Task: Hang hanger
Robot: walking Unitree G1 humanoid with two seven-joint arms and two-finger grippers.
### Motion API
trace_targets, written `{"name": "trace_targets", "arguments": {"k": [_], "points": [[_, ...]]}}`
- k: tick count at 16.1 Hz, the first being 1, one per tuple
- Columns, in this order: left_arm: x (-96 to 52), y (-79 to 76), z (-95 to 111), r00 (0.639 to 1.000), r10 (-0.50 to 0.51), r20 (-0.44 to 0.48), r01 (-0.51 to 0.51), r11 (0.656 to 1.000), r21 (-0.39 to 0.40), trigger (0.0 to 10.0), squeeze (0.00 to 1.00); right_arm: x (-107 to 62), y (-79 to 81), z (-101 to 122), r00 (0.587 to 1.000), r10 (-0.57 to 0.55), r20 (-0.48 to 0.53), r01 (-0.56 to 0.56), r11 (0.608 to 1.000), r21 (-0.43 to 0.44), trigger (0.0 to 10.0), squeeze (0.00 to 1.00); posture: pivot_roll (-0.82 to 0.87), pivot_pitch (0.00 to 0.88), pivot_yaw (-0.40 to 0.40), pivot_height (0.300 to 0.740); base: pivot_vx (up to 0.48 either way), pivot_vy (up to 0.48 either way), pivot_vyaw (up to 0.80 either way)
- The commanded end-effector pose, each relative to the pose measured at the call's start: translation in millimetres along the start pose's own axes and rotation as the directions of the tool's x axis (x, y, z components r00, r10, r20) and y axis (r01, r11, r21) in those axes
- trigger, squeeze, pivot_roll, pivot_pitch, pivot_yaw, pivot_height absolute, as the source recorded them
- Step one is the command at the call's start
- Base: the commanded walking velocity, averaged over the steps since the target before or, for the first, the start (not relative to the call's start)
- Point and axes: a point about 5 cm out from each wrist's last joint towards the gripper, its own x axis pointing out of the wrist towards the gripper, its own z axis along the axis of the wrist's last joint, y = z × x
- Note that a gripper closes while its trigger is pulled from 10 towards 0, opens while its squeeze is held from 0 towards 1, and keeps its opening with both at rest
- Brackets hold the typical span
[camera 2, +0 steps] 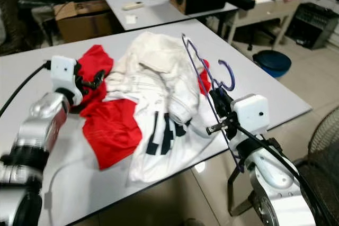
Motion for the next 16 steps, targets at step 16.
{"name": "trace_targets", "arguments": {"k": [16], "points": [[-2.9, 12.2, -38.8, 0.988, -0.012, -0.154, -0.013, 0.987, -0.163, 0.0, 0.0, -4.3, 24.5, -4.5, 0.972, 0.216, -0.089, -0.22, 0.974, -0.044, 10.0, 0.0, -0.09, 0.0, 0.064, 0.74, 0.0, 0.0, 0.0]]}}
